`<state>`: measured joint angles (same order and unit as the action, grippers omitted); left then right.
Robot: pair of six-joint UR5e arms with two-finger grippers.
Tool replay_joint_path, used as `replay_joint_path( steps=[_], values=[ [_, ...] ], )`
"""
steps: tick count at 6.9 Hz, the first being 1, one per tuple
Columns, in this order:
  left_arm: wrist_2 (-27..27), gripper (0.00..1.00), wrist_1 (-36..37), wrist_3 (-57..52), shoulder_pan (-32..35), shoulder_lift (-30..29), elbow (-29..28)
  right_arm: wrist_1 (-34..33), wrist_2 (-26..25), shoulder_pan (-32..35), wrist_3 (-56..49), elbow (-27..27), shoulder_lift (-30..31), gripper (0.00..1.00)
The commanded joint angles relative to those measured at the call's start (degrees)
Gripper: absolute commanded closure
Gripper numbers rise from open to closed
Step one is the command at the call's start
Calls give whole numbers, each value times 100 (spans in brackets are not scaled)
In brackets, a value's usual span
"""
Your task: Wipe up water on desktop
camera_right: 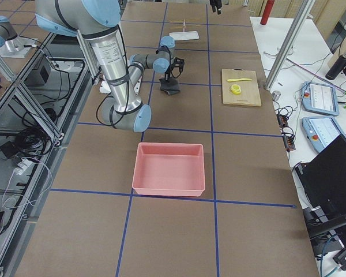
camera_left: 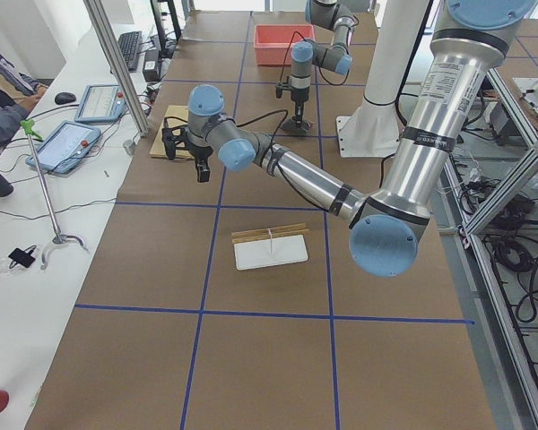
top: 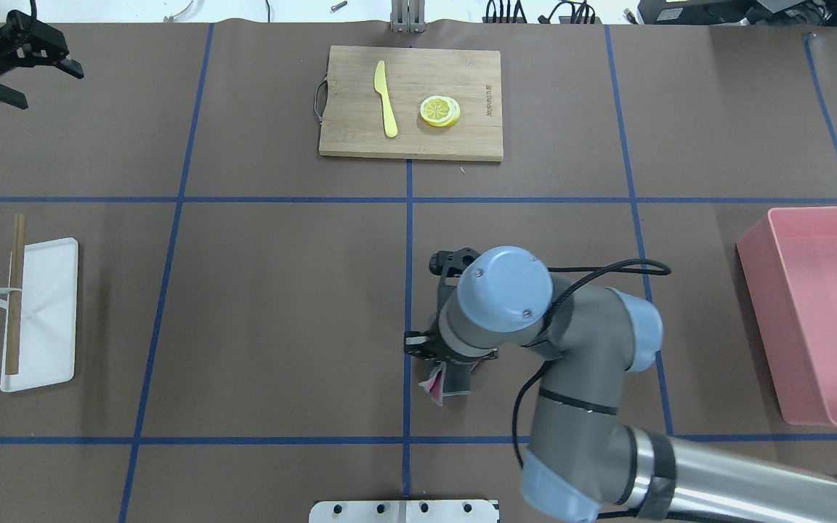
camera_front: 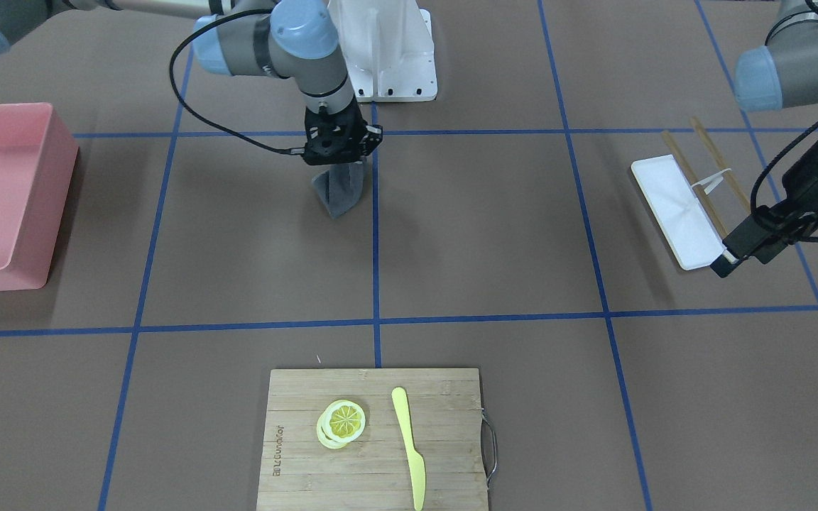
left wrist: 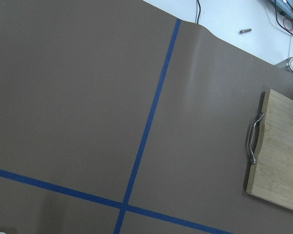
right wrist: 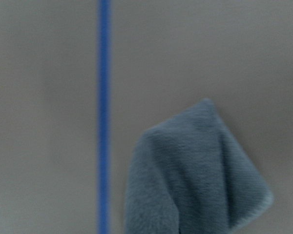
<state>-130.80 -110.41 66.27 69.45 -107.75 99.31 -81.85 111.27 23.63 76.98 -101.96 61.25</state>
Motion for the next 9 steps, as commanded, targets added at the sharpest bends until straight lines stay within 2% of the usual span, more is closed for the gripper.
replay_joint_path(
  steps=[1, 3, 4, 5, 6, 8, 9],
  values=[
    [2, 4, 2, -62, 76, -1, -70, 28, 728, 860, -1321, -603, 1760, 100],
    [-15, 3, 2, -376, 208, -18, -183, 11, 869, 1300, -2236, -754, 2424, 100],
    [-24, 3, 2, -561, 252, -10, -254, -7, 809, 1232, -2249, -720, 2375, 100],
    [-33, 3, 2, -598, 270, -1, -254, -337, 834, 1092, -1797, -667, 1591, 100],
    [-33, 3, 2, -607, 297, -1, -254, -828, 774, 569, -922, -510, 670, 100],
    [-51, 3, 2, -607, 297, 8, -237, -851, 642, 152, -82, 453, -800, 100],
    [-51, 3, 2, -607, 297, 8, -246, -851, 650, 150, 78, 876, -1277, 100]
  ],
)
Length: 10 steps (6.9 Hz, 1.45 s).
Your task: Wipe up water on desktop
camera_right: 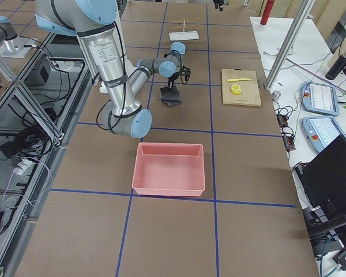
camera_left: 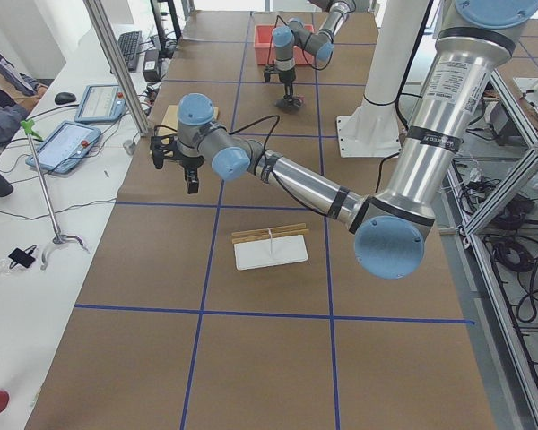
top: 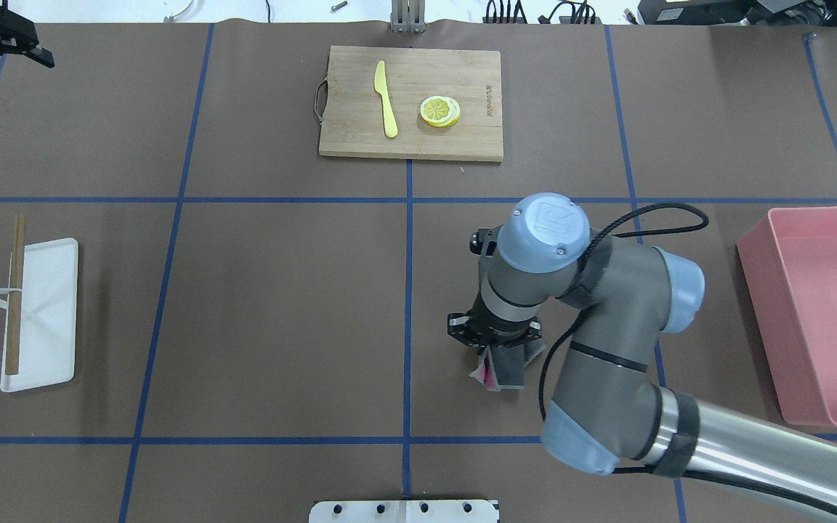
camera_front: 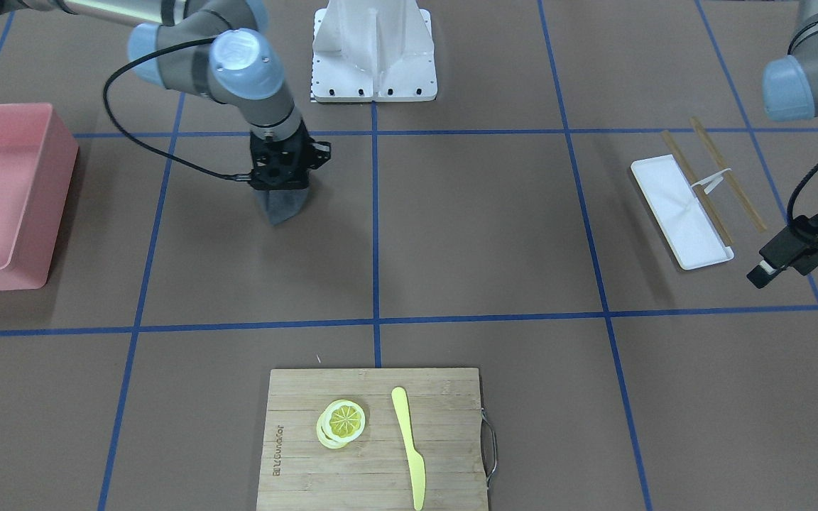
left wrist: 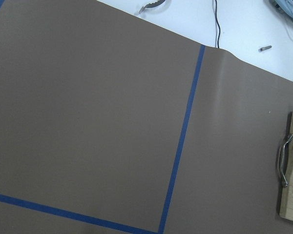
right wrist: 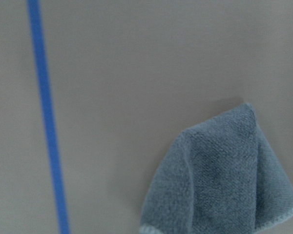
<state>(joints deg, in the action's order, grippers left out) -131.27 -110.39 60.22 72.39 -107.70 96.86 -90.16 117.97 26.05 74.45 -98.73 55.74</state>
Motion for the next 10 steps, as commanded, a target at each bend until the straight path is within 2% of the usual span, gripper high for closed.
replay_joint_path(
  steps=[1, 3, 4, 6, 7, 8, 9, 10],
  values=[
    [4, 3, 0, -2, 3, 3, -26, -19, 85, 48, 238, 434, -374, 100],
    [-4, 3, 0, -2, 12, 3, -9, -80, 384, 645, -943, -1062, 1667, 100],
    [-4, 3, 0, -2, 20, 3, 8, -80, 394, 908, -1333, -1400, 2338, 100],
    [-100, 3, 0, 7, 99, 3, 26, -176, 559, 1793, -2246, -1989, 3133, 100],
    [-136, 3, 0, 7, 108, 3, 26, -612, 1118, 2704, -3042, -2219, 3302, 100],
    [-145, 3, 0, 7, 108, 12, 26, -1321, 1254, 3383, -4034, -2569, 3564, 100],
    [-136, 3, 0, 16, 100, 20, 0, -1894, 1255, 3894, -4862, -2677, 3697, 100],
    [-136, 3, 0, 16, 100, 21, -9, -2213, 1229, 4395, -5818, -2687, 4099, 100]
  ],
)
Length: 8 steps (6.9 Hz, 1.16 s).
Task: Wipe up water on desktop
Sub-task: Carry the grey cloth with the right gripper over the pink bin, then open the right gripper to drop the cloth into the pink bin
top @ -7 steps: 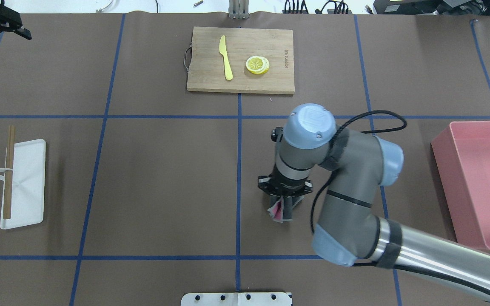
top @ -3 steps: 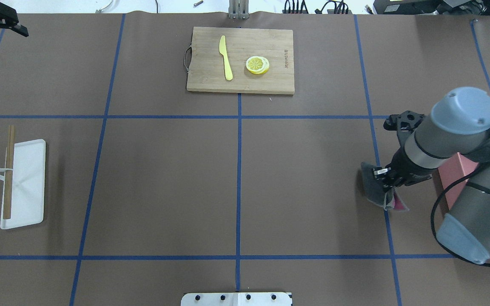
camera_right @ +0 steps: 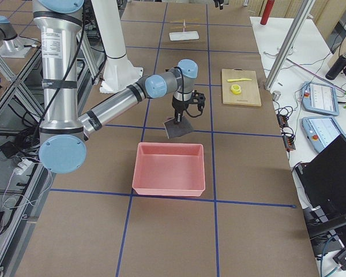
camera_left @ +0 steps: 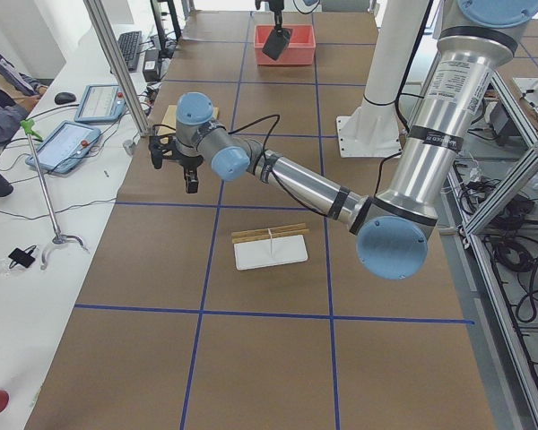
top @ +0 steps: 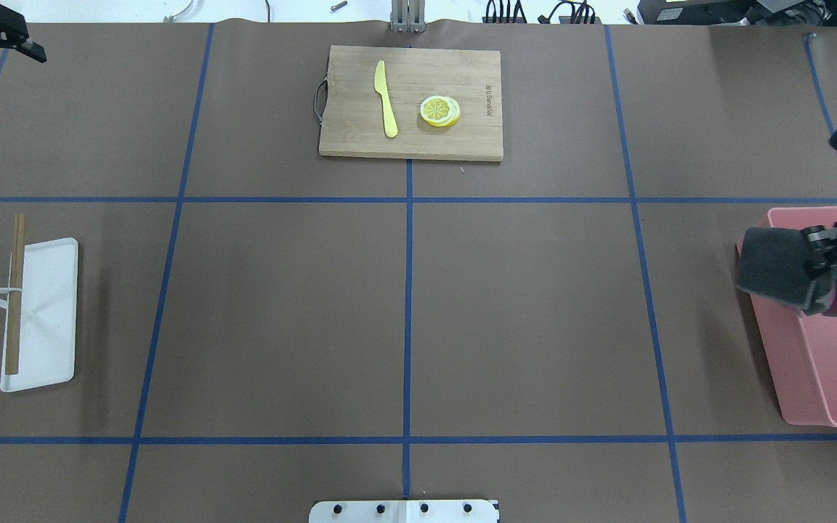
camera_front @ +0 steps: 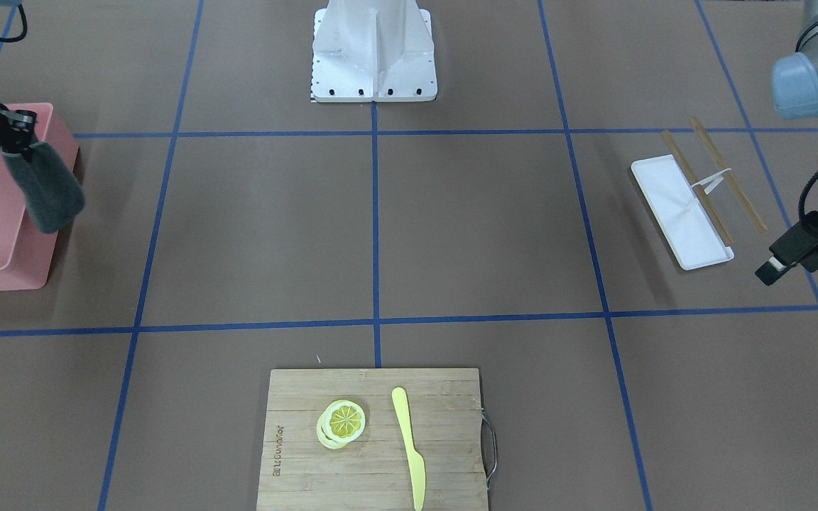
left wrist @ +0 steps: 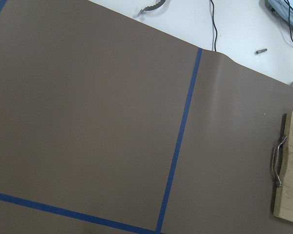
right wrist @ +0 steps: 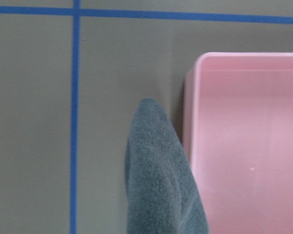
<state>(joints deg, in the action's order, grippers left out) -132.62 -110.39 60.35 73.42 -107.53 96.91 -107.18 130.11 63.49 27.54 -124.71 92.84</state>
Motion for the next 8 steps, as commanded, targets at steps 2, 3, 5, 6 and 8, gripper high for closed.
replay_joint_path(
  steps=[2, 3, 5, 6, 8],
  values=[
    [-9, 3, 0, 64, -11, -5, 12, -532, -20, 1182, -2541, -19, 1068, 100],
    [-9, 3, 0, 64, -11, -5, 12, -524, -20, 1183, -2570, 51, 1113, 100],
    [-1, 3, 0, 64, -20, 4, 3, -436, 32, 1174, -2543, 340, 1122, 64],
    [-1, 3, 0, 64, -20, 4, 3, -357, 32, 1174, -2483, 385, 1105, 1],
    [25, 3, -9, -511, 6, 169, 12, -260, 41, 1174, -2473, 350, 878, 0]
  ],
)
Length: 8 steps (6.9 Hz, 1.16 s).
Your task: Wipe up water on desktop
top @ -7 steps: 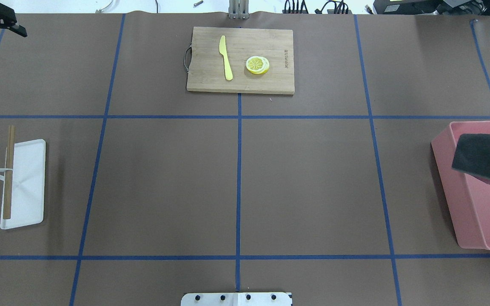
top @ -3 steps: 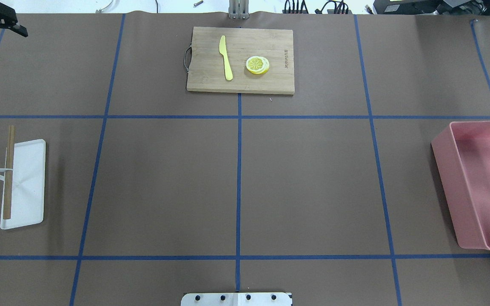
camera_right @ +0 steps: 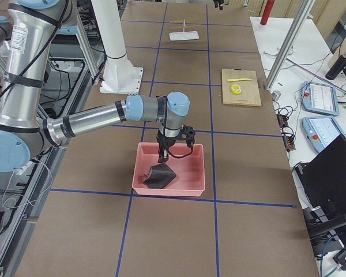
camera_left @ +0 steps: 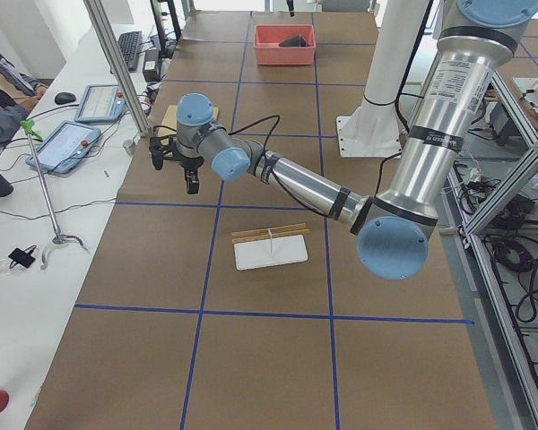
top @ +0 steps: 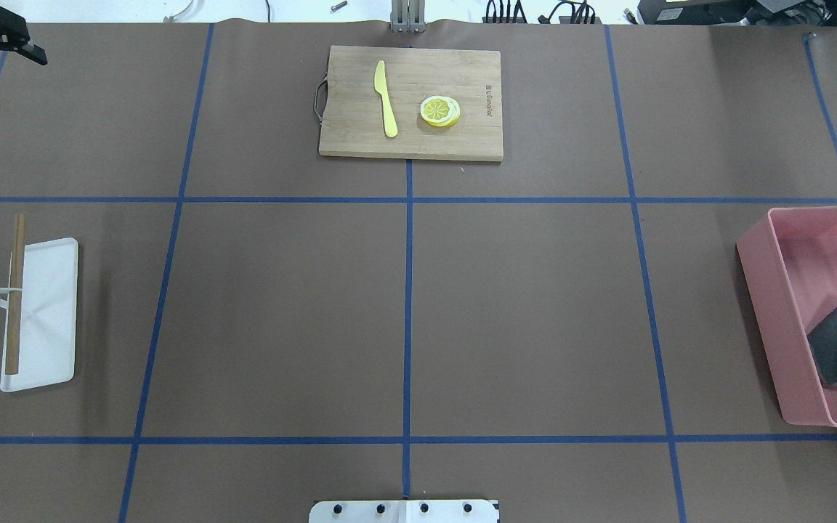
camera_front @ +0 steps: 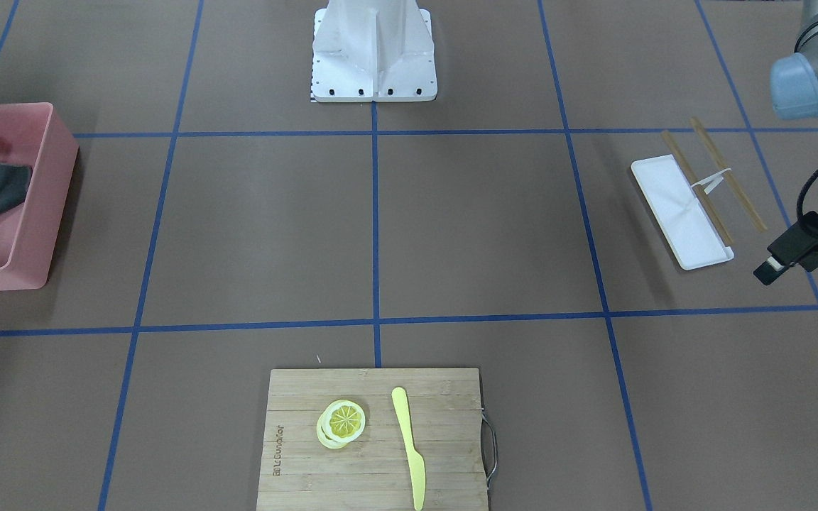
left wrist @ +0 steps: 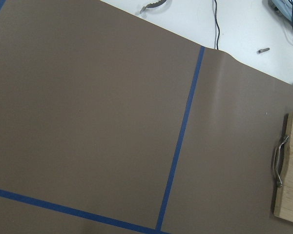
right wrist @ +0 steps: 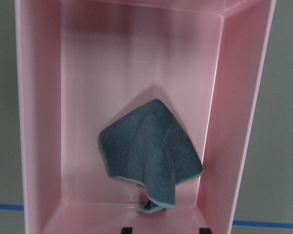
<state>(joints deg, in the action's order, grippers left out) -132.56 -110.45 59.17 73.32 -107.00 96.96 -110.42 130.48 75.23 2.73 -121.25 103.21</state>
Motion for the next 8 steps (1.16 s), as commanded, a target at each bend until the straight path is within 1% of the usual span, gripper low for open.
replay_joint_path(
  steps=[1, 2, 3, 4, 5, 6, 7, 8],
  values=[
    [168, 3, 6, -1937, 172, 527, -2, 378, 4, 0, 17, 214, -439, 0],
    [335, 3, 23, -3284, 365, 957, -63, 799, -13, 140, 26, 529, -711, 0],
    [354, 3, 93, -4028, 515, 1214, -150, 1082, -5, 358, 339, 924, -1071, 0],
    [293, 3, 485, -4532, 752, 1303, -143, 1285, -31, 361, 612, 1145, -1292, 0],
    [292, 3, 1194, -5485, 1041, 1304, -116, 1417, -49, 361, 684, 1452, -1694, 0],
    [292, 3, 1680, -6304, 1262, 1287, -116, 1427, -31, 361, 833, 1577, -1812, 0],
    [284, 3, 1841, -6416, 1290, 1348, -116, 1427, -40, 361, 843, 1578, -1813, 0],
    [275, 2, 1790, -6418, 1290, 1592, -107, 1436, -49, 361, 835, 1604, -1813, 0]
  ],
)
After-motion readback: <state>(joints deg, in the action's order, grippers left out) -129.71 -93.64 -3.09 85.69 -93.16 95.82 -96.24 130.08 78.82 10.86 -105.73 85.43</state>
